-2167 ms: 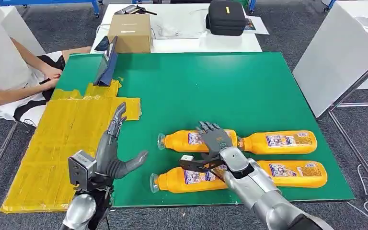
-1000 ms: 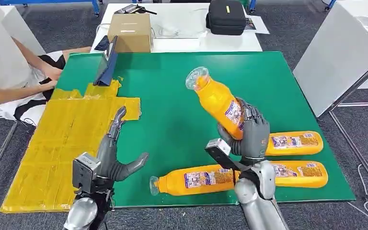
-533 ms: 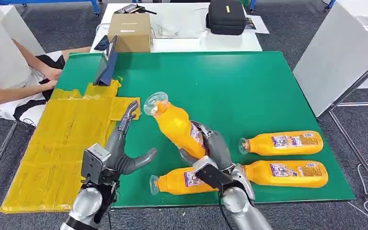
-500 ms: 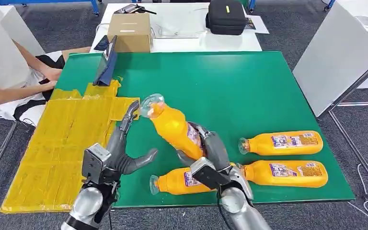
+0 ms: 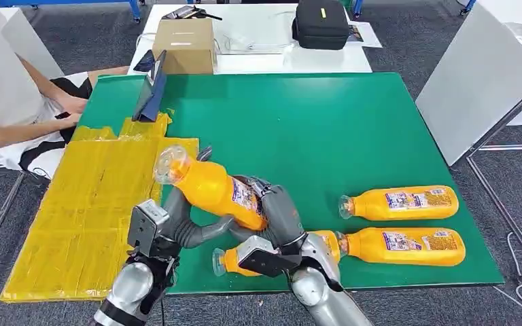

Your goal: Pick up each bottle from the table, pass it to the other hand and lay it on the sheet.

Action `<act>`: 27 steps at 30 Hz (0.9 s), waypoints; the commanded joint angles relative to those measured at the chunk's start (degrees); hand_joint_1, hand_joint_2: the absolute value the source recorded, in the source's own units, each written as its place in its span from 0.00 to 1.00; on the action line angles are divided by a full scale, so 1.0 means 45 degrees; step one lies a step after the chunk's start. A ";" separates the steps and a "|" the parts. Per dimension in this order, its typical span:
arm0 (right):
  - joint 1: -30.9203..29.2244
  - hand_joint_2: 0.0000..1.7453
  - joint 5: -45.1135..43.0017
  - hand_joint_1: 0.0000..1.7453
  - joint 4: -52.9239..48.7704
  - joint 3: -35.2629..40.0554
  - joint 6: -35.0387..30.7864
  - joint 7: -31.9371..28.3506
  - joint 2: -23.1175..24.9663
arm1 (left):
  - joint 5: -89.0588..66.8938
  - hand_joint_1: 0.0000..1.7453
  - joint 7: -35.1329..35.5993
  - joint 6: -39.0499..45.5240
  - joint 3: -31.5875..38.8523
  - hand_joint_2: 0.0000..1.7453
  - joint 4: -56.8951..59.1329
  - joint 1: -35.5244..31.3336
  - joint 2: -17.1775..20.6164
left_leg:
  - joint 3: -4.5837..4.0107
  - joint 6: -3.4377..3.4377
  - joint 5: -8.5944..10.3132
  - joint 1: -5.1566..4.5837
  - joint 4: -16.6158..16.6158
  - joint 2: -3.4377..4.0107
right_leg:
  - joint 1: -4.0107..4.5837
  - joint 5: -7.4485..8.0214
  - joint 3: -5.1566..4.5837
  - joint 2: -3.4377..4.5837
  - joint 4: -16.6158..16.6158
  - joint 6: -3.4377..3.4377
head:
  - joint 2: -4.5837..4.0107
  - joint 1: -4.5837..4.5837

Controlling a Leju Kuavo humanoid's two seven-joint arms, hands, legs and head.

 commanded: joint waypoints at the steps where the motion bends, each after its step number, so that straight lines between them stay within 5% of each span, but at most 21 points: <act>1: -0.0630 1.00 0.0057 1.00 0.0627 0.0551 -0.0104 0.0015 -0.0235 | 0.0104 0.00 0.0095 -0.0094 -0.0431 1.00 0.0864 -0.0542 0.0287 | 0.0063 0.0005 -0.0012 0.0003 -0.0017 0.0012 | 0.0010 -0.0009 0.0064 -0.0003 -0.0021 -0.0026 | 0.0000 0.0000; 17: -0.0867 1.00 0.0270 1.00 0.0773 0.1284 -0.0457 -0.0141 -0.0354 | 0.1521 0.00 0.0020 -0.0769 -0.0307 1.00 0.1158 -0.0797 0.0085 | 0.0055 0.0005 -0.0013 0.0004 -0.0013 0.0014 | 0.0011 -0.0009 0.0056 0.0000 -0.0017 -0.0025 | 0.0000 0.0000; 18: -0.0885 1.00 0.0163 1.00 0.0951 0.1296 -0.0433 -0.0112 -0.0349 | 0.1927 0.87 -0.0039 -0.0825 -0.0174 1.00 0.1105 -0.0742 0.0016 | 0.0033 0.0004 -0.0005 0.0001 -0.0011 0.0007 | 0.0005 -0.0003 0.0034 -0.0002 -0.0012 -0.0016 | 0.0000 0.0000; 19: -0.0928 1.00 0.0120 1.00 0.1146 0.1326 -0.0418 -0.0113 -0.0362 | 0.2217 1.00 -0.0115 -0.0840 -0.0074 1.00 0.1006 -0.0670 -0.0005 | 0.0061 0.0007 -0.0010 0.0000 -0.0018 0.0011 | 0.0007 -0.0008 0.0061 -0.0003 -0.0021 -0.0023 | 0.0000 0.0000; 27: -0.1271 1.00 -0.0100 1.00 0.2206 0.1569 -0.0397 -0.0053 -0.0299 | 0.4951 1.00 -0.0680 -0.1068 0.0559 1.00 -0.0394 -0.0397 -0.0362 | 0.0072 0.0009 -0.0021 0.0010 -0.0015 0.0029 | 0.0018 -0.0009 0.0074 0.0012 -0.0029 -0.0027 | 0.0000 0.0000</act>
